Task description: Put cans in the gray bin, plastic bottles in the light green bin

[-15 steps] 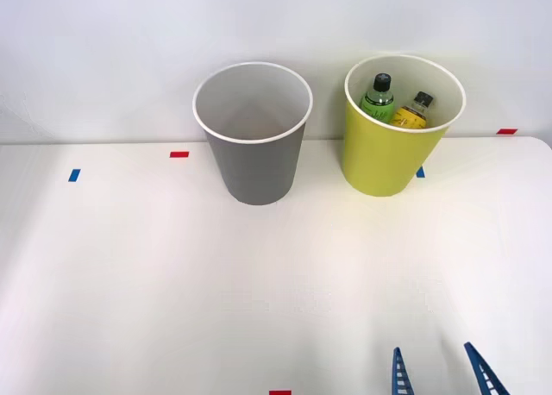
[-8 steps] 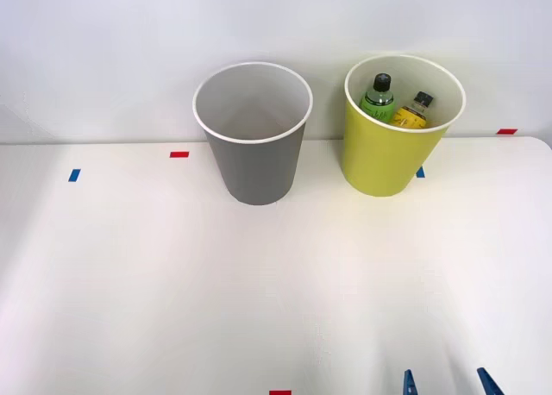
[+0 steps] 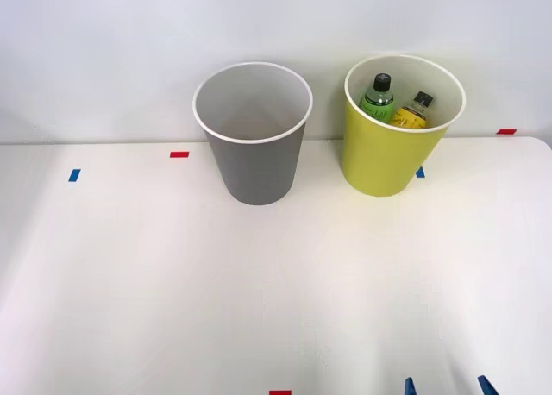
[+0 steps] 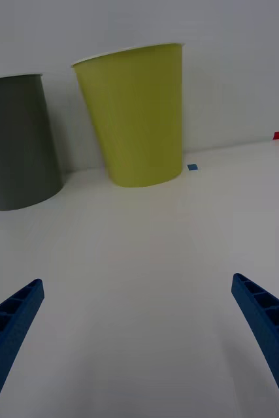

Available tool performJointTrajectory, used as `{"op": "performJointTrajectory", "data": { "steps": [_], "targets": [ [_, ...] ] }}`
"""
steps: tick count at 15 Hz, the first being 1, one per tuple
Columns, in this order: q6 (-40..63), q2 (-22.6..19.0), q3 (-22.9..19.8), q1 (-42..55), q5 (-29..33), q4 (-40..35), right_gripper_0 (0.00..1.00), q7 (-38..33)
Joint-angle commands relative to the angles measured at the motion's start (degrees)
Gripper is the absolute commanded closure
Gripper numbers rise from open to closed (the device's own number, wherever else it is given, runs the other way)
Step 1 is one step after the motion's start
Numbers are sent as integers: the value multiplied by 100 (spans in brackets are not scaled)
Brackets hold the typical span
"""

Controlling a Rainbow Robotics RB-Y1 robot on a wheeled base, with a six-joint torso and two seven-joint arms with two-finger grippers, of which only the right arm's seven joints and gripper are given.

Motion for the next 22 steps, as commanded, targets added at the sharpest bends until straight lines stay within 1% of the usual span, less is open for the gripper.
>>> {"op": "performJointTrajectory", "data": {
  "steps": [1,22],
  "targets": [
    [1,-5,25,2,38,0,0,4],
    [1,-5,25,2,38,0,0,4]
  ]
}}
